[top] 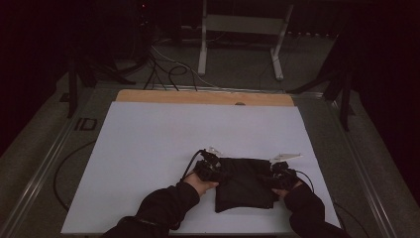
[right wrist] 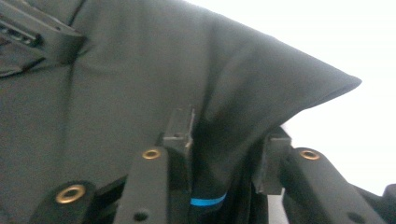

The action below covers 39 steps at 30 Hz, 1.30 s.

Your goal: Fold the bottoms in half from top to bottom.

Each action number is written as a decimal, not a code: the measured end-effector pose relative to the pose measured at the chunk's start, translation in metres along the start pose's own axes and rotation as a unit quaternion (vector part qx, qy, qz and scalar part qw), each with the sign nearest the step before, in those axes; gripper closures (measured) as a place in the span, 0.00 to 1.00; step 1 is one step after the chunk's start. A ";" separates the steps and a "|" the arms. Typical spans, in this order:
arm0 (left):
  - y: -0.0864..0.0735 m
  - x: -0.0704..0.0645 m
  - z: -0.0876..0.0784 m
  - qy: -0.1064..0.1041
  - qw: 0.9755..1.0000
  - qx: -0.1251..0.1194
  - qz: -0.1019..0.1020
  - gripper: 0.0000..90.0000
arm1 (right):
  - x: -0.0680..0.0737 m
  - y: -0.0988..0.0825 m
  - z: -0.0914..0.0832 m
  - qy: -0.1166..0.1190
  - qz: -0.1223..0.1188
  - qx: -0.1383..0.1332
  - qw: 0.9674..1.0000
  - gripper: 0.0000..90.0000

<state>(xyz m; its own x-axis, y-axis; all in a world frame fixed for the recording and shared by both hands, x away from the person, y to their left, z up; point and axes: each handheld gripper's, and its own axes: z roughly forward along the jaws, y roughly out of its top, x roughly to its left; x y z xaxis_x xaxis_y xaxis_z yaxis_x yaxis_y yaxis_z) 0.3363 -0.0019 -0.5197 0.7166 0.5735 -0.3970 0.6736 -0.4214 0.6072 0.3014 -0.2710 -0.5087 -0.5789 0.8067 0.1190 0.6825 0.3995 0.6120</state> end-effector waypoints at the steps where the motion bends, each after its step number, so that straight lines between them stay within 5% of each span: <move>1: 0.000 0.000 0.000 -0.002 1.000 -0.001 0.000 0.71 | 0.001 0.000 0.000 0.000 -0.004 0.002 1.000 0.76; 10: 0.004 -0.007 -0.001 0.014 1.000 0.004 0.020 0.83 | 0.007 0.000 -0.002 -0.007 -0.018 -0.009 1.000 0.85; 15: 0.005 -0.009 -0.002 0.018 0.999 0.004 0.027 0.85 | 0.011 0.002 -0.003 -0.018 -0.037 -0.007 0.999 0.85; 39: 0.021 -0.024 -0.018 0.016 0.998 -0.020 0.057 0.86 | 0.009 0.010 -0.021 -0.023 -0.039 -0.040 0.998 0.86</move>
<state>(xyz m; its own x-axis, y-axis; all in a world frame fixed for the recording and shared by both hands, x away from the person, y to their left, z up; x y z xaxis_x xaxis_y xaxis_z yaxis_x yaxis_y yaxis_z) 0.3296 -0.0121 -0.4850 0.7815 0.5459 -0.3021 0.5799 -0.4571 0.6743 0.2934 -0.2689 -0.4850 -0.6057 0.7950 0.0340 0.5975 0.4262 0.6792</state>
